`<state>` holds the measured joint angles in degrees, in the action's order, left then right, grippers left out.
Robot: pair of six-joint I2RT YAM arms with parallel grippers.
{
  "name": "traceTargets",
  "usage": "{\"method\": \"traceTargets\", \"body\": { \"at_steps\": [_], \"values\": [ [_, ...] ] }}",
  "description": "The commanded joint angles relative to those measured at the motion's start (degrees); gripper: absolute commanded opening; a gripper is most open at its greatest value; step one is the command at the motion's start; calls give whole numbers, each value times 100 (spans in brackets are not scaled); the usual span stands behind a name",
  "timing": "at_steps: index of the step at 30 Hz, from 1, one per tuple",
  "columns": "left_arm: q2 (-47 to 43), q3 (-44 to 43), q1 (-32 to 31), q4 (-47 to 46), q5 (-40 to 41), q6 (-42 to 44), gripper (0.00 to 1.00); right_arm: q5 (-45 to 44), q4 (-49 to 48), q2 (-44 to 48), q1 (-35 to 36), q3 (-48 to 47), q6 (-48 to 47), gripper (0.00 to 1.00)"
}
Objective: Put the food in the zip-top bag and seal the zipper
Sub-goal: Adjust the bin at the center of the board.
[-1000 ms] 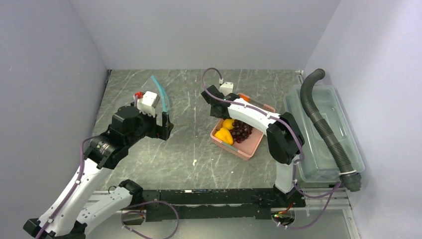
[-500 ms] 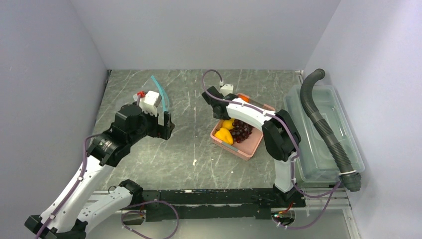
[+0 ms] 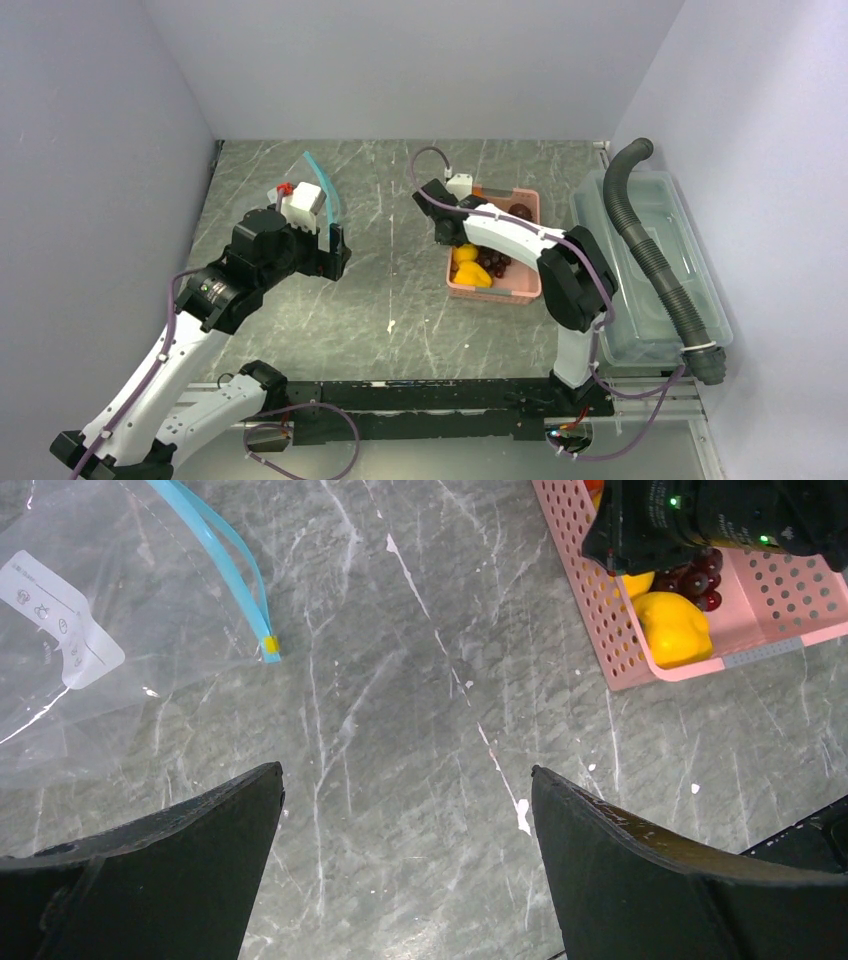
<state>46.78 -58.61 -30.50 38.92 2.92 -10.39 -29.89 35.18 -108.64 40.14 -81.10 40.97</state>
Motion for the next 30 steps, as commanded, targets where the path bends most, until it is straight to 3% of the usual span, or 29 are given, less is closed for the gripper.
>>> {"method": "traceTargets", "body": {
  "at_steps": [1, 17, 30],
  "values": [
    [45, -105, -6, -42, 24, -83, 99, 76, -148, 606, 2, 327, -195, 0],
    [113, -118, -4, -15, 75, -82, 99, 583, -547, 1870, 486, 1542, -967, 0],
    [123, -120, -8, 0, 46, -81, 99, 427, -336, 1826, 985, 1791, -263, 0]
  ]
}}
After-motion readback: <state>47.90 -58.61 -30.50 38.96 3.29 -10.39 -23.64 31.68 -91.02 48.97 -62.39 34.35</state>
